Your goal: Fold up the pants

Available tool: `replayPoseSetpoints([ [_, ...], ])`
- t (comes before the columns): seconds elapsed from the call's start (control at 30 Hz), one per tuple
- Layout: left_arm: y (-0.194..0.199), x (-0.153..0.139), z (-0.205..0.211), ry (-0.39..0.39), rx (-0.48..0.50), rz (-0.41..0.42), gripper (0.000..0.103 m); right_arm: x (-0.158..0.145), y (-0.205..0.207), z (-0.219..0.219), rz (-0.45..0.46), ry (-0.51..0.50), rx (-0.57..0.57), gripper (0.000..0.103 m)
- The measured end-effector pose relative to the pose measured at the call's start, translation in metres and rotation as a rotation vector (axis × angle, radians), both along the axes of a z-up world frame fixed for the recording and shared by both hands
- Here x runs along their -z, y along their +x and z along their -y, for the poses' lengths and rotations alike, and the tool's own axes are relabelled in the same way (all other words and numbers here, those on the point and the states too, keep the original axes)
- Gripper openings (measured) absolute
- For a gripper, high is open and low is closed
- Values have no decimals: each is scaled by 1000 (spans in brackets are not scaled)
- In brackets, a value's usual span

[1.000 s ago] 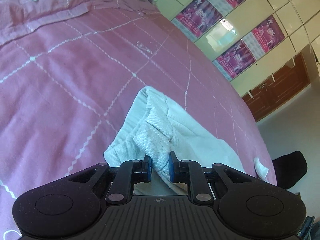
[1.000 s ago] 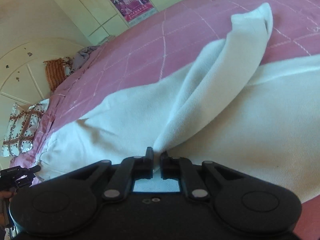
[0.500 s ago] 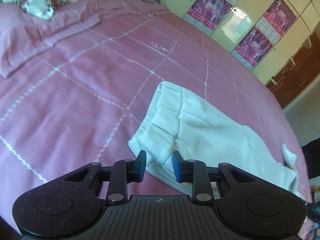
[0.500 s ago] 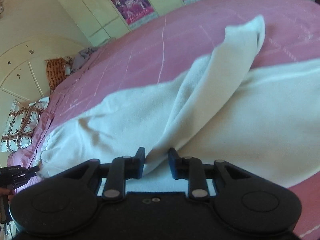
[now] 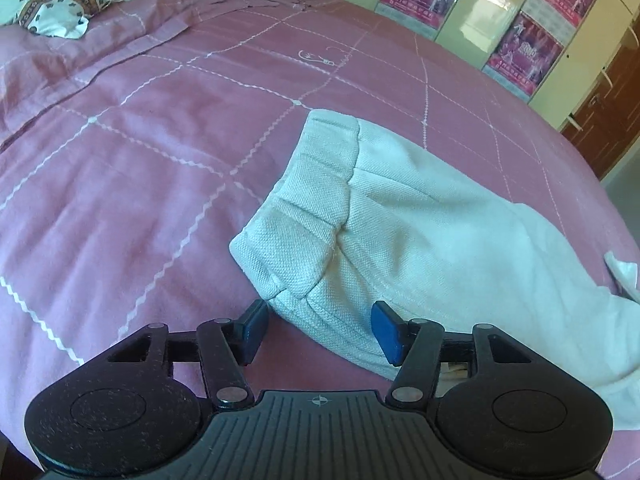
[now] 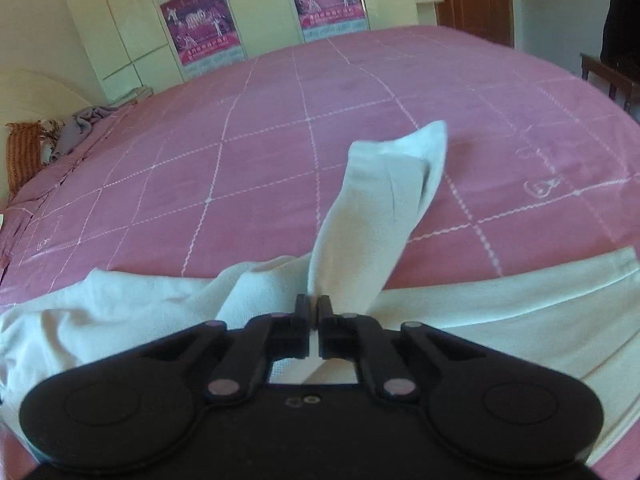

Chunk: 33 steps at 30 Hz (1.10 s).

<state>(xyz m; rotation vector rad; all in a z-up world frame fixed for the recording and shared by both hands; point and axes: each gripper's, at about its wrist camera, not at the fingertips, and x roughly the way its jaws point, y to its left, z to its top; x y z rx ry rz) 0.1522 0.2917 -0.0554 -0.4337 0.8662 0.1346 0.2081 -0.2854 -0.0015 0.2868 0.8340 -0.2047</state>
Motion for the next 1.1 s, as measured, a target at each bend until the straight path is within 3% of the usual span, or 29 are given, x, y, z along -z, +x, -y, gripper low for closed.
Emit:
replayPoseSetpoints([
  [0.13,-2,0,1,3,15,-1,58,1,-84,18,39,89,92,3],
  [0.23,2,1,2,10,22,-13,58,41,-103,33,-91,134,120,5],
  [0.27,3,1,2,9,22,-16,58,46,-106,37,-84,164,121,8],
  [0.3,4,0,2,9,24,-18,58,40,-109,39,-38,169,124,20],
  [0.33,4,1,1,10,26,-18,58,28,-111,36,20,125,118,30],
  [0.4,5,2,1,11,25,-21,58,9,-102,30,90,60,84,37],
  [0.47,6,2,2,14,20,-22,59,1,-74,27,73,-14,39,40],
  [0.53,6,2,3,17,17,-22,59,6,-42,23,21,-83,-12,50],
  [0.6,6,3,1,10,19,-22,59,22,-14,24,-75,-148,-23,48],
  [0.63,6,2,0,6,20,-22,59,29,-5,26,-117,-173,-21,25],
  [0.67,6,3,0,2,21,-23,59,31,-4,31,-103,-153,-34,3],
  [0.8,6,2,0,7,30,-24,59,6,-49,42,31,-102,53,4],
  [0.9,6,2,1,15,32,-22,59,-5,-104,55,106,11,157,3],
  [1.03,6,2,2,14,32,-25,59,28,-147,77,79,179,237,6],
  [1.1,7,2,1,14,32,-31,59,43,-156,91,84,274,286,17],
])
